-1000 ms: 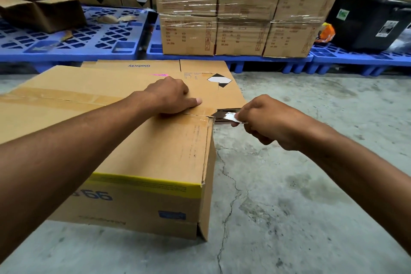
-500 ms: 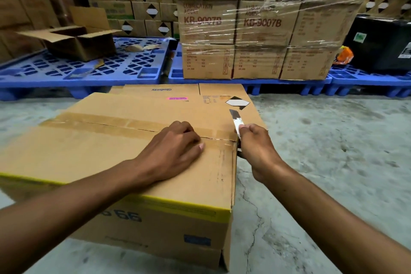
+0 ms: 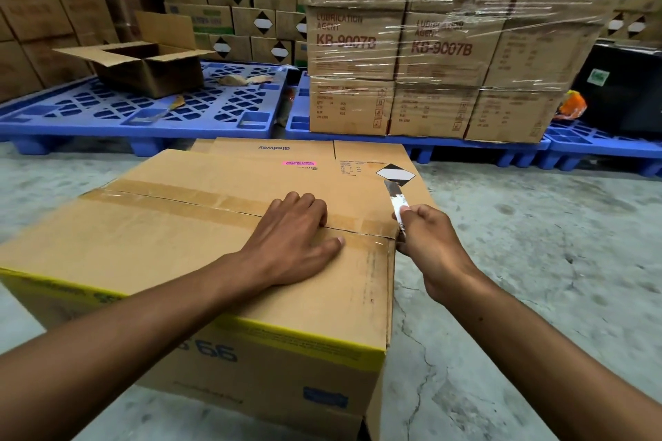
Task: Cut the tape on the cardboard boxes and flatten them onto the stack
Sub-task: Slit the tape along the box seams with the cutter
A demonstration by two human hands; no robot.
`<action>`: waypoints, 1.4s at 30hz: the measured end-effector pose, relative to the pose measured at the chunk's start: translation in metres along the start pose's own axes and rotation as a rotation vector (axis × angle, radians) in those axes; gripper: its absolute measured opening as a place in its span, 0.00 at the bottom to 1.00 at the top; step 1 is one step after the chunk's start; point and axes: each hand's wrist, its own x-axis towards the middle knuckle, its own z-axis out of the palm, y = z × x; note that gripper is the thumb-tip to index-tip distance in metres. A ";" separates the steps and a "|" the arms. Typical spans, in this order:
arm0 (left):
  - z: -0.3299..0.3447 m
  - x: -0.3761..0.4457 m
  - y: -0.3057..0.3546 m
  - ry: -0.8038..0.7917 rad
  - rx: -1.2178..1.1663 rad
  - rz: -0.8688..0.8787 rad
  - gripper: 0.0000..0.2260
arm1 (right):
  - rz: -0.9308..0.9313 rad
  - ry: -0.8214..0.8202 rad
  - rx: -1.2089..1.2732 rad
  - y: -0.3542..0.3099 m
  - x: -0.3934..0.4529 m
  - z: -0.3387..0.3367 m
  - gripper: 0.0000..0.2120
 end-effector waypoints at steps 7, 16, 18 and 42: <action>0.004 0.013 0.002 0.053 -0.031 -0.058 0.18 | 0.026 0.050 0.095 -0.004 0.008 0.001 0.13; 0.007 0.025 -0.001 0.062 -0.028 -0.105 0.20 | 0.022 0.027 0.063 -0.005 0.015 -0.002 0.14; 0.005 0.026 0.000 0.060 -0.014 -0.115 0.20 | 0.015 0.028 0.062 -0.004 0.017 -0.002 0.12; -0.058 -0.099 -0.197 0.045 0.098 -1.227 0.39 | -0.350 -0.167 -0.874 -0.039 0.107 0.072 0.13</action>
